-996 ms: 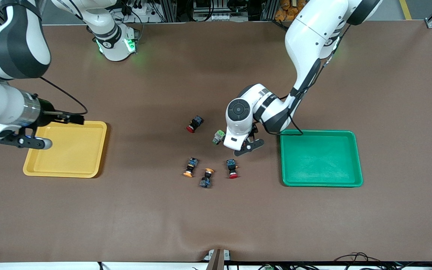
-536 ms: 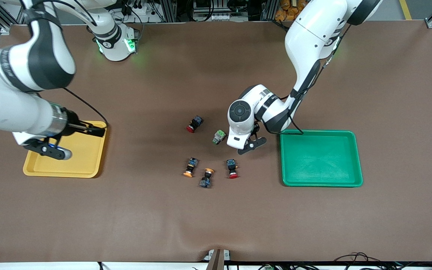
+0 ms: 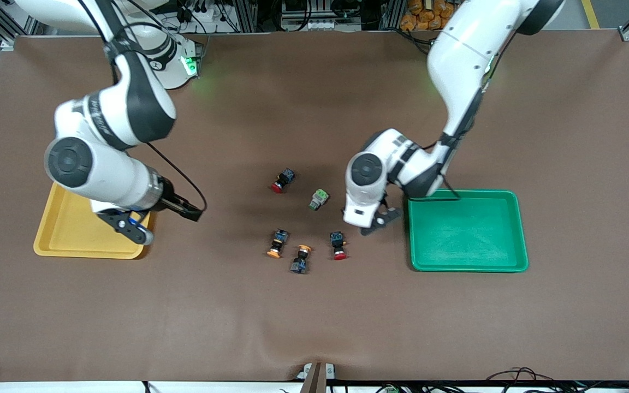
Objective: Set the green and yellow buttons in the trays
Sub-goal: 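Carry the white button to the green tray while the right gripper grasps a yellow button, then release the white button in the green tray while the right gripper lifts, then lower the yellow button into the yellow tray while the left gripper grasps a green button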
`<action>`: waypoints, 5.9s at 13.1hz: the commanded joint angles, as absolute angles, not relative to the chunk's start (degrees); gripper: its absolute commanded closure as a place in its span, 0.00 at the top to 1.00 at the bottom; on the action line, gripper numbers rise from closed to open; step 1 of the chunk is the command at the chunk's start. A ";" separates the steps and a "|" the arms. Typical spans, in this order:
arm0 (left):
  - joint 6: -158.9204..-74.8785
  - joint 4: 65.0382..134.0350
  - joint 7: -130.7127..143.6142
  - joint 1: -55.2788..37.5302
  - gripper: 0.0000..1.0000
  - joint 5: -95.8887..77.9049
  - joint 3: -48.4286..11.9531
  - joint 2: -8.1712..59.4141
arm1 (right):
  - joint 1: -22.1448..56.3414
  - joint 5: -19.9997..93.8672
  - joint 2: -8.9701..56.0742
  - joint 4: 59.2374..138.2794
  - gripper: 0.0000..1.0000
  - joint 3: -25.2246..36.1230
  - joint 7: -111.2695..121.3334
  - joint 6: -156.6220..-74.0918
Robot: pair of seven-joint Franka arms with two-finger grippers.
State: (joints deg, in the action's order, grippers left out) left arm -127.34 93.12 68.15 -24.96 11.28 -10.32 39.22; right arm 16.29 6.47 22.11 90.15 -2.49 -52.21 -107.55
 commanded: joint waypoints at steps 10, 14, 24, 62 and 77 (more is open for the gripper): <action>-133.12 111.78 40.79 0.95 0.00 16.67 -11.42 26.89 | 24.51 6.59 35.93 90.09 1.00 -2.55 -66.70 -131.55; -137.11 112.24 36.15 4.39 0.67 20.83 -11.51 28.39 | 27.15 6.50 41.30 90.00 1.00 -2.55 -69.61 -143.06; -133.77 109.69 35.24 5.36 1.00 17.75 -23.63 21.27 | 29.71 1.76 46.41 89.38 0.17 -2.46 -69.52 -148.80; -123.65 75.41 99.28 -36.47 1.00 14.94 -13.54 50.53 | 10.90 17.65 33.92 109.78 0.00 29.70 36.45 -131.40; -123.93 75.85 107.84 -37.62 0.59 14.85 -13.54 53.70 | 11.77 19.95 34.63 109.08 1.00 31.89 38.32 -127.73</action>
State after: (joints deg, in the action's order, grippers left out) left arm -124.28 77.30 108.04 -36.92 15.32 -14.11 53.10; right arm 10.89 18.75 35.24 109.88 30.66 37.60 -130.63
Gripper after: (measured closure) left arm 0.070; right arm 0.000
